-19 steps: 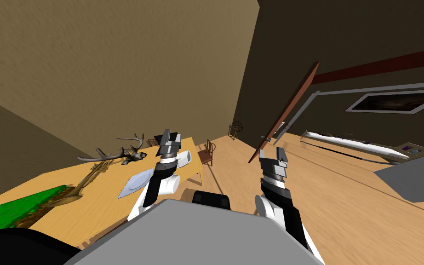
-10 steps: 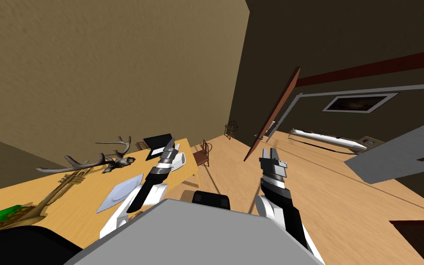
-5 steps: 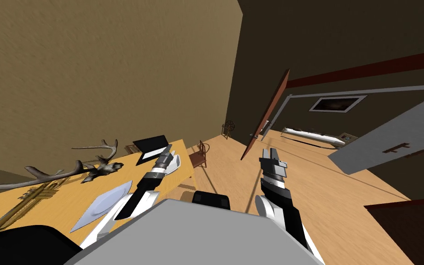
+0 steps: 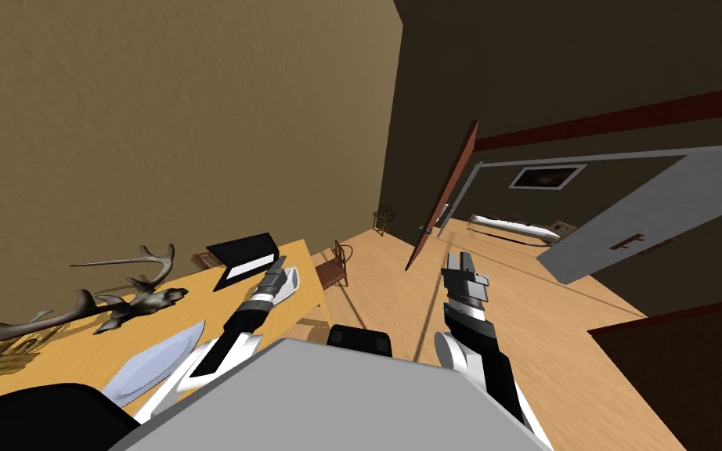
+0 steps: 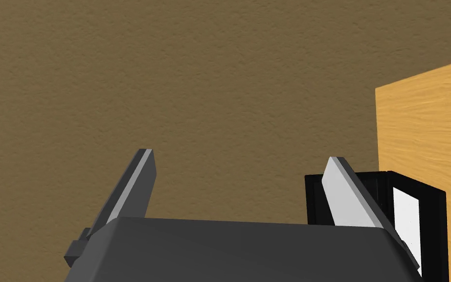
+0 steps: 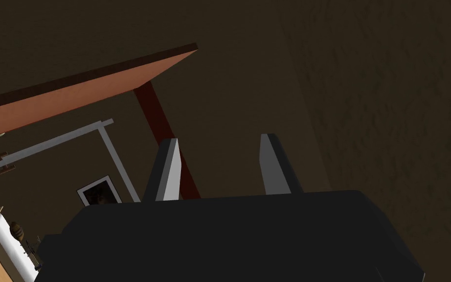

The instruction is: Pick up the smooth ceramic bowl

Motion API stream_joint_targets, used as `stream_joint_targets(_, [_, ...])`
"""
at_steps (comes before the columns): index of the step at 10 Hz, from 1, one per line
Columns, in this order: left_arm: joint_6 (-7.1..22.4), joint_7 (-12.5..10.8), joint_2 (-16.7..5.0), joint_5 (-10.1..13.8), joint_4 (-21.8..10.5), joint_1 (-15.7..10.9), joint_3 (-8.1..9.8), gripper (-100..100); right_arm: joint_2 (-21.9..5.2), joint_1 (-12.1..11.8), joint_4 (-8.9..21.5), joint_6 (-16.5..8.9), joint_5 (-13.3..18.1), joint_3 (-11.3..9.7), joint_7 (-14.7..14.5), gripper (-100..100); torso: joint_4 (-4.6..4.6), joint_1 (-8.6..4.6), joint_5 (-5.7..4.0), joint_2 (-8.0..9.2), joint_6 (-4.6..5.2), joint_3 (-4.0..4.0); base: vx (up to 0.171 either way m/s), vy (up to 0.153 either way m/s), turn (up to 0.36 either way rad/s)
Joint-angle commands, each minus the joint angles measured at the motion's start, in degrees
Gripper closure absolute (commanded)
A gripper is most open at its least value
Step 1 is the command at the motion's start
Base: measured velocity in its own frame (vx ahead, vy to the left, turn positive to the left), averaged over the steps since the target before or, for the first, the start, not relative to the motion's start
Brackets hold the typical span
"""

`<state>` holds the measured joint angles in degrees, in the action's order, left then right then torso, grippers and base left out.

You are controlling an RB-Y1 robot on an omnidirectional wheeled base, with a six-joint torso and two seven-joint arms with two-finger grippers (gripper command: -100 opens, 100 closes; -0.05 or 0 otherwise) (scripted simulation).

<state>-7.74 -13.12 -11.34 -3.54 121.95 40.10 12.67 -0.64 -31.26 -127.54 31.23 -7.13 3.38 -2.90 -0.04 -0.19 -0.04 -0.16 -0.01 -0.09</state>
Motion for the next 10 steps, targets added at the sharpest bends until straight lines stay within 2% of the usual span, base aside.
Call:
stream_joint_targets(1, [2.04, -0.61, 0.21, 0.11, 0.04, 1.15, 0.59, -100, 0.00, 0.00, 0.00, 0.00, 0.00, 0.00, 0.00, 0, 0.00, 0.00, 0.00, 0.00, 0.00, 0.00, 0.047, -0.040, -0.009])
stream_joint_targets(4, [7.44, -3.43, 0.84, 1.55, -3.43, 5.27, 4.04, -100, 0.00, 0.00, 0.00, 0.00, 0.00, 0.00, 0.00, 0, 0.00, 0.04, 0.00, -0.01, 0.02, 0.00, 0.056, -0.043, -0.153])
stream_joint_targets(6, [7.82, -3.43, 0.84, 1.55, -3.43, 5.27, 4.04, -100, 0.00, 0.00, 0.00, 0.00, 0.00, 0.01, 0.00, 0, 0.00, 0.05, 0.01, 0.01, -0.01, 0.00, 0.031, -0.024, -0.006])
stream_joint_targets(7, [9.71, -4.33, 1.08, 2.23, -4.63, 6.65, 5.14, -100, 0.00, 0.00, 0.00, 0.00, 0.00, 0.01, 0.00, 0, 0.02, 0.12, 0.02, 0.09, -0.01, 0.05, 0.023, -0.023, -0.123])
stream_joint_targets(8, [9.71, -4.33, 1.08, 2.23, -4.63, 6.65, 5.14, -100, 0.00, 0.00, 0.00, 0.00, 0.00, 0.00, 0.00, 0, 0.02, 0.11, 0.02, 0.11, 0.01, 0.06, 0.026, -0.016, -0.057])
stream_joint_targets(10, [13.38, -6.04, 1.59, 3.87, -7.05, 9.32, 7.21, -100, 0.00, 0.00, 0.00, 0.00, 0.00, 0.00, 0.00, 0, 0.02, 0.10, 0.01, 0.06, 0.01, 0.04, 0.059, -0.024, -0.163])
